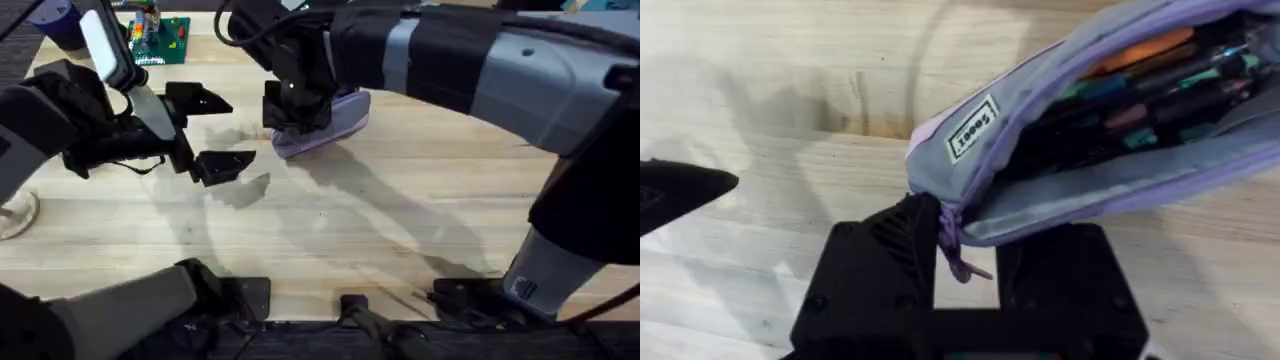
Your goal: Unzip the bag, pick up the pens from the table one at a time and place them inside, then zip the bag closed.
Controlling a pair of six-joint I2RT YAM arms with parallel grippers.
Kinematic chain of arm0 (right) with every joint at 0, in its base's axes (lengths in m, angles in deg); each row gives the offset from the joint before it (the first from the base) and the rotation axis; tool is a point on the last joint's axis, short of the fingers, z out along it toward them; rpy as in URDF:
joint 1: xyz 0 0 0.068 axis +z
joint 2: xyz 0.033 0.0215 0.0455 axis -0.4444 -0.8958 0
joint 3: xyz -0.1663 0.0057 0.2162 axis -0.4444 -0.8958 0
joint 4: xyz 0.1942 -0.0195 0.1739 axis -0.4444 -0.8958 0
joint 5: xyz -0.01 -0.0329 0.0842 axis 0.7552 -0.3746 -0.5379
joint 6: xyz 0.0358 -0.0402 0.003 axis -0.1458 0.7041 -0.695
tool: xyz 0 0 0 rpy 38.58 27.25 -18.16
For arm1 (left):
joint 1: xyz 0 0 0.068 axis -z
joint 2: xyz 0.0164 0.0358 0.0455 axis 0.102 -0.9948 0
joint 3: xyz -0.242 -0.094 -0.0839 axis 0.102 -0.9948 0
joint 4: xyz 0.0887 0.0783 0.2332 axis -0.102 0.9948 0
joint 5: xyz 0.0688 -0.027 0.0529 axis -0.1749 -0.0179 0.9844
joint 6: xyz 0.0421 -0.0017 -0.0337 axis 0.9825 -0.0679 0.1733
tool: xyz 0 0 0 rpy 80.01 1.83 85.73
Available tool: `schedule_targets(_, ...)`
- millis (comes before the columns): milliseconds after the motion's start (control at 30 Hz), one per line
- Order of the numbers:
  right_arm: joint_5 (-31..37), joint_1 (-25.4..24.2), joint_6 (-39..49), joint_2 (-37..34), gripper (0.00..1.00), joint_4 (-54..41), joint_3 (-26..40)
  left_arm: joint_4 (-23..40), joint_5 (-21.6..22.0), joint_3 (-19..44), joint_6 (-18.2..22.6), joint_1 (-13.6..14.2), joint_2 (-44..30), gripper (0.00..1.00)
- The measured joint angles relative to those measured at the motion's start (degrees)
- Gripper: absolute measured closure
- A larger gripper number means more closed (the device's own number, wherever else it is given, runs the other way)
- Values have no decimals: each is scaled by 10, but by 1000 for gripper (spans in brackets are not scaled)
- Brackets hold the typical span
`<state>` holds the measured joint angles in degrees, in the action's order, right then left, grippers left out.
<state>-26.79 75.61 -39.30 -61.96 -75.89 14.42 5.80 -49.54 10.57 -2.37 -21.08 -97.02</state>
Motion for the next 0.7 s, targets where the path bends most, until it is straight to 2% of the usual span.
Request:
schedule_targets(67, 0, 0, 2, 0, 747, -1, 0, 0, 0, 0, 0, 0, 0, 7)
schedule_targets(200, -2, 0, 5, 2, 773, -6, 0, 0, 0, 0, 0, 0, 0, 7)
schedule_targets(467, -4, 0, 14, 9, 945, -18, -2, 0, 0, 0, 0, 0, 0, 7)
schedule_targets(700, -3, 0, 33, 32, 960, -24, -7, 0, 0, 0, 0, 0, 0, 7)
